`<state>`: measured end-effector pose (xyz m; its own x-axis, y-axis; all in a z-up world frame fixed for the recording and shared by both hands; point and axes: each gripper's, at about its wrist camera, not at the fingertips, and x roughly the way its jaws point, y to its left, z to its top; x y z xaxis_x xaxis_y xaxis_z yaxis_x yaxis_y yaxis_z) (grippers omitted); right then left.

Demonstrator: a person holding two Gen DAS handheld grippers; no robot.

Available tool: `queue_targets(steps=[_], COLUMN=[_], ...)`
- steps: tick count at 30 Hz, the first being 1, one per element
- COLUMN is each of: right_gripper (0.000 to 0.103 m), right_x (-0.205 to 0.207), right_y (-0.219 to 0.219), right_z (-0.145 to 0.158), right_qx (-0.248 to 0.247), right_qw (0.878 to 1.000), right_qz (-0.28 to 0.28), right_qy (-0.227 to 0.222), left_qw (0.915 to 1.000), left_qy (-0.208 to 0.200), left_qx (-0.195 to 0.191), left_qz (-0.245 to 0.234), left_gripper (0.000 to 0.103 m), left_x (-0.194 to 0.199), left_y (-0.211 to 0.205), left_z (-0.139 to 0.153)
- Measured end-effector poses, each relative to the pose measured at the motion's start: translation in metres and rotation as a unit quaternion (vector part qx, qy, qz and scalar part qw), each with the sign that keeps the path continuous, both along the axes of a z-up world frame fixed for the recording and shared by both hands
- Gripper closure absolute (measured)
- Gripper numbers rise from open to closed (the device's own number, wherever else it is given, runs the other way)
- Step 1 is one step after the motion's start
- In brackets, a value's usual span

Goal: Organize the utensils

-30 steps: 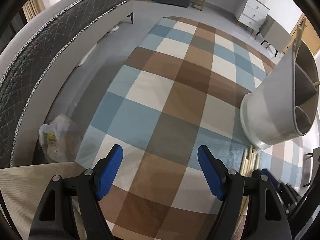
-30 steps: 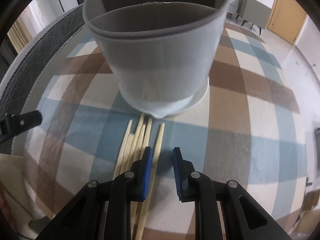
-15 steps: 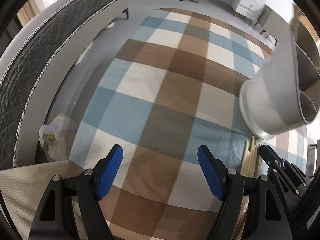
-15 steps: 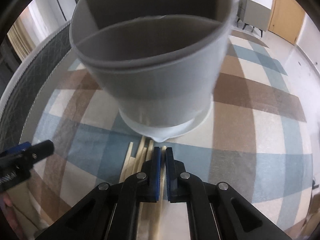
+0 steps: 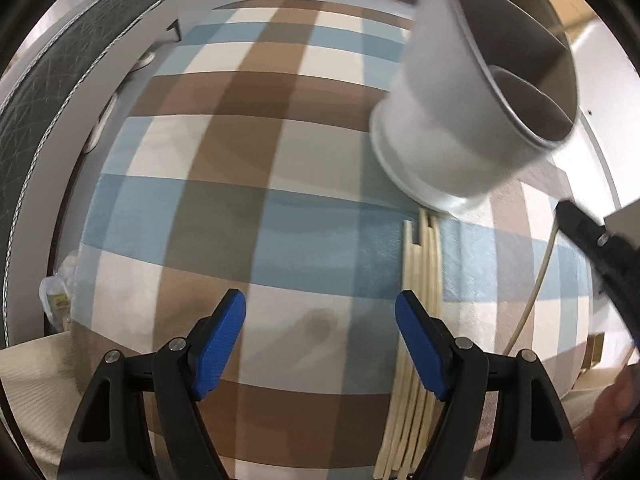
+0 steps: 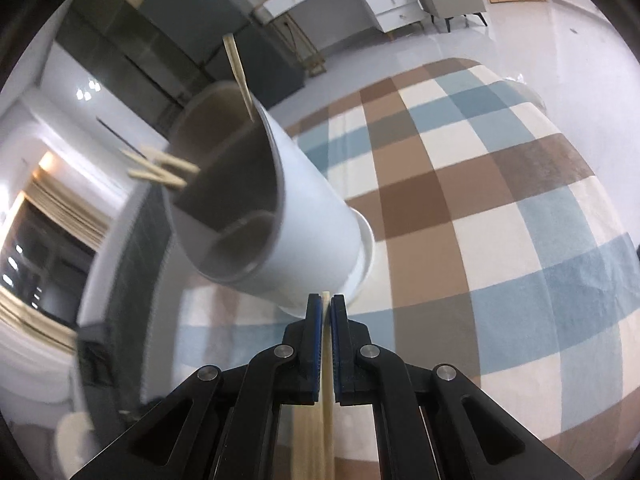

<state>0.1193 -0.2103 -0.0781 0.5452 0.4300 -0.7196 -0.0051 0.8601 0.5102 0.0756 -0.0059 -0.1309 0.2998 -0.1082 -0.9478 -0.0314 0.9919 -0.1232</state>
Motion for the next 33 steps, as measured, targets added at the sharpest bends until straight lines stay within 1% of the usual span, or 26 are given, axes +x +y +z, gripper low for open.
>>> queue_targets(steps=[2, 5, 9, 11, 15, 21, 23, 25, 27, 33], right_gripper=[0.099, 0.099, 0.099, 0.099, 0.099, 0.099, 0.099, 0.099, 0.099, 0.099], right_x=[-0.002, -0.005, -0.012, -0.017, -0.023, -0.031, -0.034, -0.035, -0.037, -0.039], right_y=[-0.005, -0.016, -0.03, -0.035, -0.04, -0.044, -0.047, -0.049, -0.05, -0.051], right_z=[0.005, 0.009, 0.016, 0.02, 0.024, 0.032, 0.033, 0.034, 0.035, 0.038], right_qx=[0.017, 0.024, 0.036, 0.042, 0.057, 0.057, 0.059, 0.06, 0.058, 0.052], right_qw=[1.0, 1.0, 0.999, 0.998, 0.997, 0.997, 0.996, 0.996, 0.996, 0.996], right_qz=[-0.005, -0.014, -0.03, -0.034, -0.037, -0.039, -0.042, -0.044, -0.045, -0.046], right_qy=[-0.006, -0.012, -0.022, -0.026, -0.028, -0.042, -0.042, -0.043, -0.045, -0.052], left_qw=[0.9999, 0.9995, 0.9994, 0.9992, 0.9981, 0.9986, 0.9988, 0.9986, 0.9976, 0.998], left_qy=[-0.003, 0.002, 0.023, 0.028, 0.027, 0.033, 0.033, 0.03, 0.031, 0.031], left_qx=[0.007, 0.016, 0.008, 0.003, 0.034, 0.035, 0.03, 0.034, 0.054, 0.052], left_qz=[-0.015, -0.027, -0.024, -0.029, -0.043, -0.023, -0.022, -0.026, -0.032, -0.019], left_gripper=[0.03, 0.03, 0.03, 0.03, 0.03, 0.03, 0.029, 0.03, 0.029, 0.029], left_x=[-0.003, -0.006, -0.006, -0.008, -0.011, -0.012, -0.013, -0.013, -0.013, -0.006], left_y=[-0.007, -0.014, -0.015, -0.018, -0.026, -0.019, -0.019, -0.019, -0.021, -0.018], left_z=[-0.001, -0.005, -0.013, -0.015, -0.019, -0.017, -0.018, -0.018, -0.02, -0.017])
